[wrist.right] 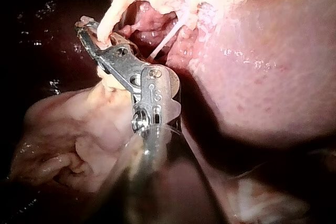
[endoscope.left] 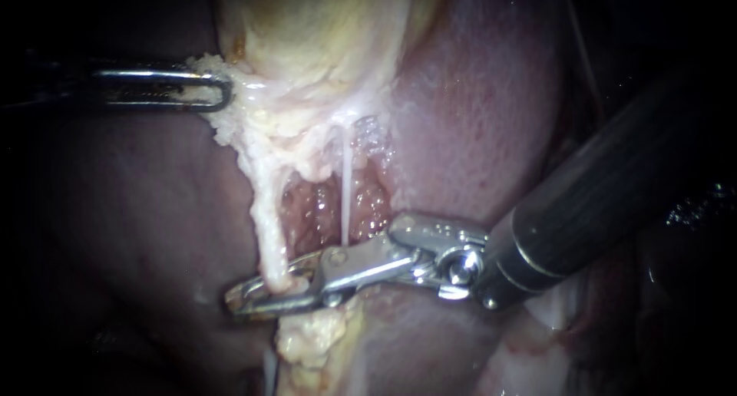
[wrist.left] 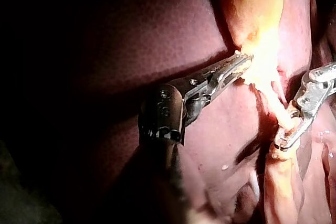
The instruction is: Clipping first clip left tube
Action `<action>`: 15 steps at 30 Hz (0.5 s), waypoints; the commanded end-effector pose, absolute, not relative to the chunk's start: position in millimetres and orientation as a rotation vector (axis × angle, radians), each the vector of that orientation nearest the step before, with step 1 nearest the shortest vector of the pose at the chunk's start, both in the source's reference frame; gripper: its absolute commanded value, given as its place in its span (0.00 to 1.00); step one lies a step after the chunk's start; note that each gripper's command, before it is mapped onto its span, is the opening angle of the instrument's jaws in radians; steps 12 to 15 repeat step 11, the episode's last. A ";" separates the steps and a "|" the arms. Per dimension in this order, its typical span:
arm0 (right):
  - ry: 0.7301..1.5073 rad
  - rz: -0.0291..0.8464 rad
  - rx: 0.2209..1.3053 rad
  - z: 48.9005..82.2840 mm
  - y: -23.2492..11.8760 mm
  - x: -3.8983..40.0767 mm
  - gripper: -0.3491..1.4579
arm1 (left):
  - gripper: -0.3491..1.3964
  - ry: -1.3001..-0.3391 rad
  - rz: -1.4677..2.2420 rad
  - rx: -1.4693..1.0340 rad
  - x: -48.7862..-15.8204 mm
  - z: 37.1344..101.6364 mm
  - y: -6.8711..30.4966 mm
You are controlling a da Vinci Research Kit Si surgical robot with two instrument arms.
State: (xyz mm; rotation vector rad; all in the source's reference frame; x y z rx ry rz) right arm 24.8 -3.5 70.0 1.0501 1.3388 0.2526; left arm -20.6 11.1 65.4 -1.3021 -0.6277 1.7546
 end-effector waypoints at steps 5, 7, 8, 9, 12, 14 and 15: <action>1.330 0.248 1.048 69.9 -3.6 24.8 0.00 | 0.00 -0.628 1.754 -1.302 -20.6 65.4 11.1; 1.330 0.248 1.048 69.9 -3.6 24.8 0.00 | 0.00 -0.628 1.754 -1.302 -20.6 65.4 11.1; 1.330 0.248 1.048 69.9 -3.5 24.8 0.00 | 0.00 -0.628 1.754 -1.302 -20.6 65.4 11.1; 1.330 0.248 1.048 70.0 -3.5 24.8 0.00 | 0.00 -0.628 1.754 -1.302 -20.6 65.4 11.1; 1.330 0.249 1.048 70.0 -3.5 24.8 0.00 | 0.00 -0.628 1.754 -1.302 -20.6 65.4 11.1; 1.330 0.249 1.048 70.0 -3.5 24.8 0.00 | 0.00 -0.628 1.754 -1.302 -20.6 65.4 11.1; 1.330 0.249 1.048 70.0 -3.5 24.8 0.00 | 0.00 -0.628 1.754 -1.302 -20.6 65.4 11.1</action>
